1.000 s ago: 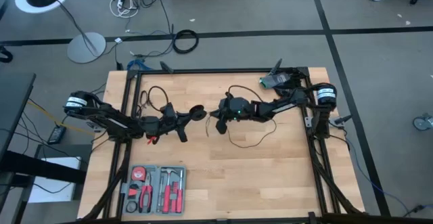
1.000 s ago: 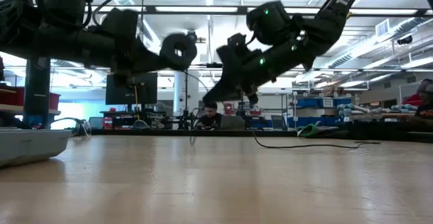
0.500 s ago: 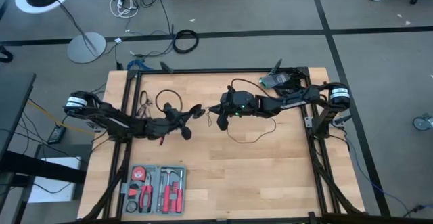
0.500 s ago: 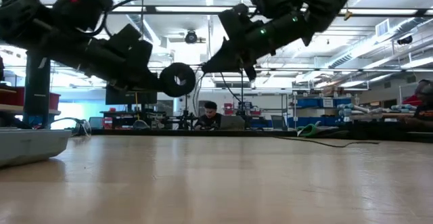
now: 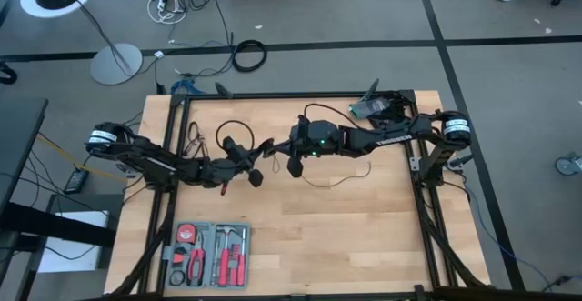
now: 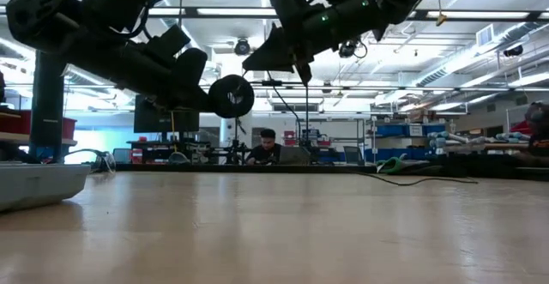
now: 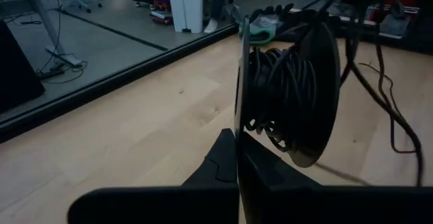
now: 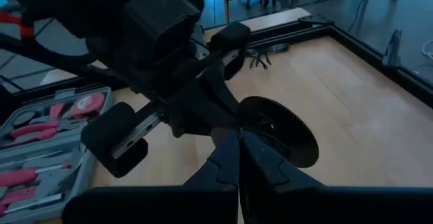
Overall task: Coil cords
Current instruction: Coil the black wire on the spool
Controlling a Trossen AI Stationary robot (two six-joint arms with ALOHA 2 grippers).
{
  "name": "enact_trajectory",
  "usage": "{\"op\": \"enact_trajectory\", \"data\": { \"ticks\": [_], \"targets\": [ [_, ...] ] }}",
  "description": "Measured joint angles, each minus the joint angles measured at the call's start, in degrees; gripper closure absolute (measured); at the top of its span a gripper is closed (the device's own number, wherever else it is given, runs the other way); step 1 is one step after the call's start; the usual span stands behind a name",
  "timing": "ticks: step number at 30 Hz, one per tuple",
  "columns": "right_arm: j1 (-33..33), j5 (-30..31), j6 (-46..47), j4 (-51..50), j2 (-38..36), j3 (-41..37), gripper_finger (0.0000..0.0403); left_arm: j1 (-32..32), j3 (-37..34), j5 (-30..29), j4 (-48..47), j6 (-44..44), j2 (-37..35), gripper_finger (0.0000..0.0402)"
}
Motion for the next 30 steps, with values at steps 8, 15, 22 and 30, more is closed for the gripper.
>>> {"op": "enact_trajectory", "data": {
  "ticks": [8, 15, 22, 30],
  "targets": [
    [2.37, 0.03, -4.75, 3.53, 0.00, 0.03, 0.0380, -0.02, 0.00, 0.21, 7.52, 0.04, 0.00, 0.0402],
    [4.28, 2.63, -6.53, 6.45, 0.18, 0.06, 0.0354, 0.00, 0.00, 1.16, 10.81, 0.79, 0.00, 0.0401],
    [4.57, 2.40, -8.08, 15.20, 6.89, 1.60, 0.0355, 0.00, 0.00, 1.66, 10.68, 0.25, 0.00, 0.0402],
    [5.73, 3.12, -9.21, 11.39, 9.31, 2.74, 0.0355, 0.00, -0.02, 1.77, 10.66, -0.08, 0.00, 0.0402]
  ]
}}
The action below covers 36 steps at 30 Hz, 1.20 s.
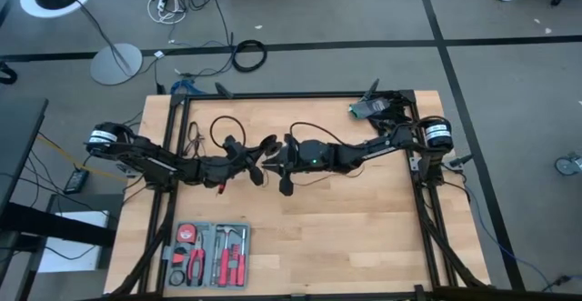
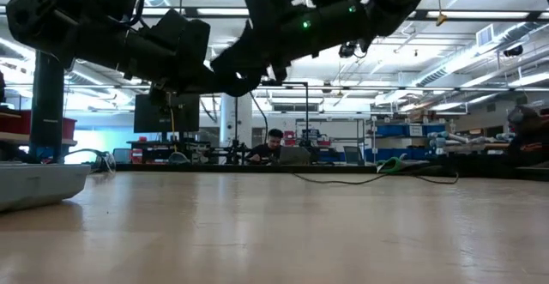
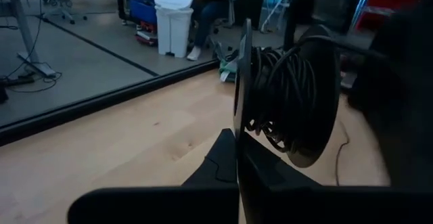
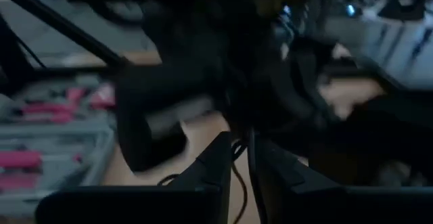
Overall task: Coil cords
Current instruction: Coil the black wire on the spool
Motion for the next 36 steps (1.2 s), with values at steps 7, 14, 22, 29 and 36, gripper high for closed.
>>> {"op": "enact_trajectory", "data": {
  "ticks": [7, 14, 22, 29, 36],
  "targets": [
    [-0.24, 1.40, -0.09, -1.21, 0.04, -0.09, 0.0355, 0.02, 0.00, 1.18, 3.13, -0.04, 0.00, 0.0402],
    [0.24, 0.72, 1.07, -5.42, -0.37, -0.11, 0.0353, 0.02, 0.00, -0.24, 3.62, 0.12, 0.00, 0.0402],
    [1.68, 0.85, 4.34, -6.56, -0.02, -2.80, 0.0352, 0.02, 0.00, -1.13, 7.84, 2.21, 0.00, 0.0402],
    [2.51, 2.27, 7.51, 7.20, 0.00, -11.20, 0.0351, 0.02, -0.02, -1.18, 10.84, 3.95, 0.00, 0.0402],
    [2.60, 4.84, 11.95, 11.44, 0.04, -17.48, 0.0351, 0.02, -0.07, -1.57, 15.12, 6.56, 0.00, 0.0402]
  ]
}}
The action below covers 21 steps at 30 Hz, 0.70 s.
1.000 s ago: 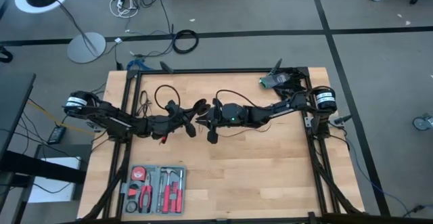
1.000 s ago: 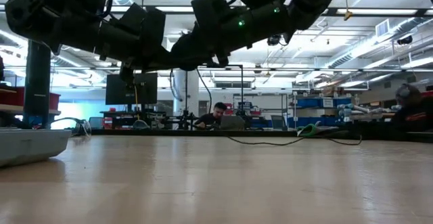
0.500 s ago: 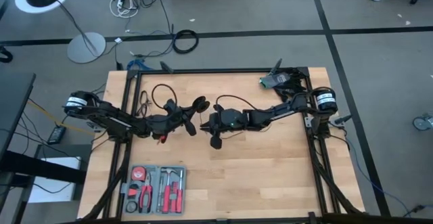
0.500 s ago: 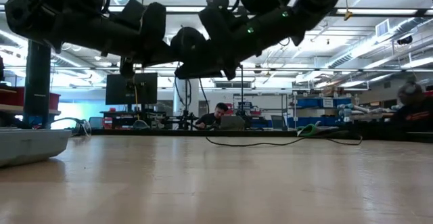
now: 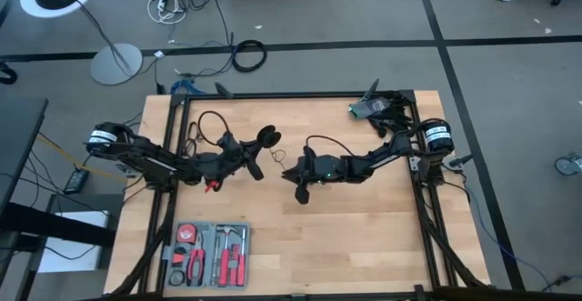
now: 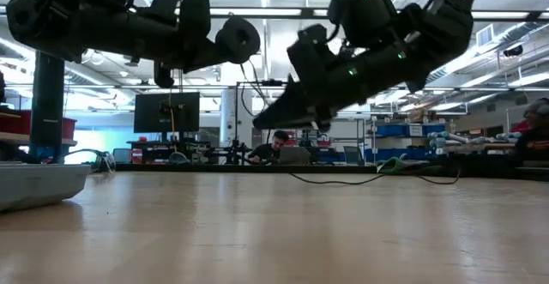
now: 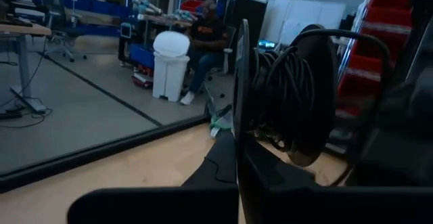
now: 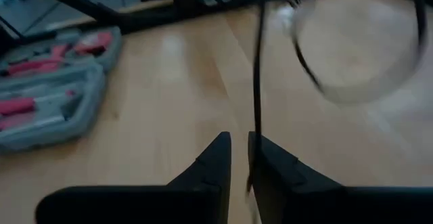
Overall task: Coil cords
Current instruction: Coil the black wire on the spool
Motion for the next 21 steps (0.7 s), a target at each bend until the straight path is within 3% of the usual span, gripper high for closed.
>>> {"op": "enact_trajectory", "data": {
  "ticks": [6, 11, 15, 18, 21],
  "targets": [
    [0.28, 4.71, 7.57, 0.47, 0.00, -5.69, 0.0352, 0.00, 0.00, -0.36, 0.74, 1.31, 0.00, 0.0402],
    [2.21, 8.13, 17.73, 0.53, -0.17, -11.39, 0.0396, 0.00, 0.00, -0.84, 0.80, 2.31, 0.00, 0.0402],
    [3.53, 10.23, 23.76, 1.65, -0.44, -14.57, 0.0400, 0.00, 0.00, -1.61, 1.08, 2.78, -0.01, 0.0402],
    [3.76, 11.36, 24.18, 4.36, -0.39, -15.49, 0.0401, 0.00, 0.00, -1.94, 1.34, 2.88, -0.04, 0.0402],
    [3.76, 10.87, 17.60, 11.96, -0.15, -15.58, 0.0401, 0.00, 0.00, -1.92, 1.33, 2.86, -0.04, 0.0402]
  ]
}}
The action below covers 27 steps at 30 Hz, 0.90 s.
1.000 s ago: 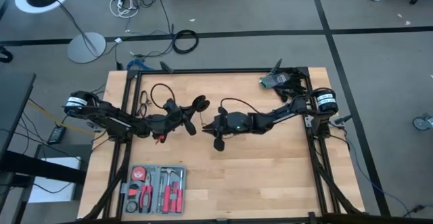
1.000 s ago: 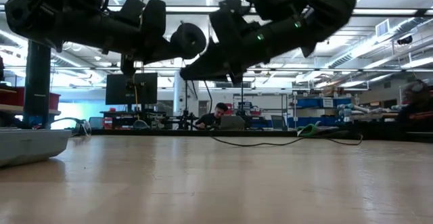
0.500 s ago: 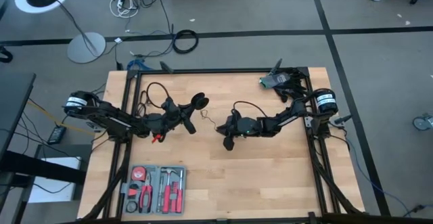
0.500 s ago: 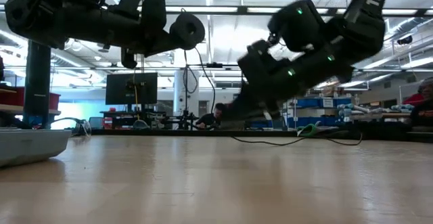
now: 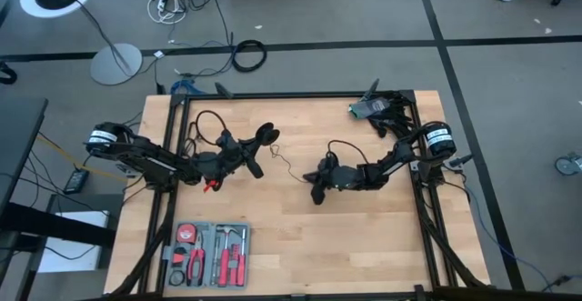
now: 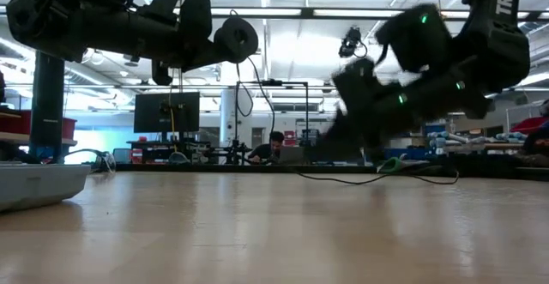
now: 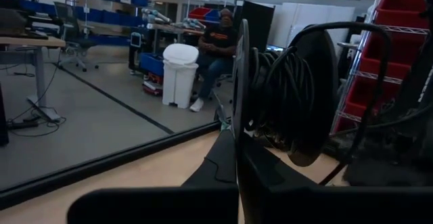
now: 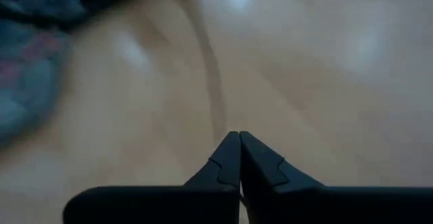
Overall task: Coil cords
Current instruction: Coil the black wire on the spool
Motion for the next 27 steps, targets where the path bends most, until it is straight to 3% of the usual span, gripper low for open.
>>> {"op": "enact_trajectory", "data": {
  "ticks": [5, 18, 21, 25, 27],
  "targets": [
    [-0.15, -0.01, -14.36, 10.82, -0.11, 0.52, 0.0379, 0.00, 0.00, 0.04, -0.02, -0.01, 0.00, 0.0402],
    [-4.08, -2.73, -20.94, -1.91, 0.26, 9.52, 0.0270, 0.00, 0.00, 0.51, -0.07, -0.44, 0.00, 0.0402],
    [-4.81, -2.74, -19.26, -4.42, 0.26, 10.68, 0.0281, 0.00, 0.00, 0.52, -0.02, -0.41, 0.00, 0.0402],
    [-4.74, -2.97, -17.99, -4.99, 0.26, 10.91, 0.0369, 0.00, 0.00, 0.48, 0.45, -0.20, 0.00, 0.0402],
    [-4.28, -2.81, -18.00, -5.93, 0.26, 10.92, 0.0391, 0.00, 0.00, 0.10, 1.02, 0.45, 0.00, 0.0402]
  ]
}}
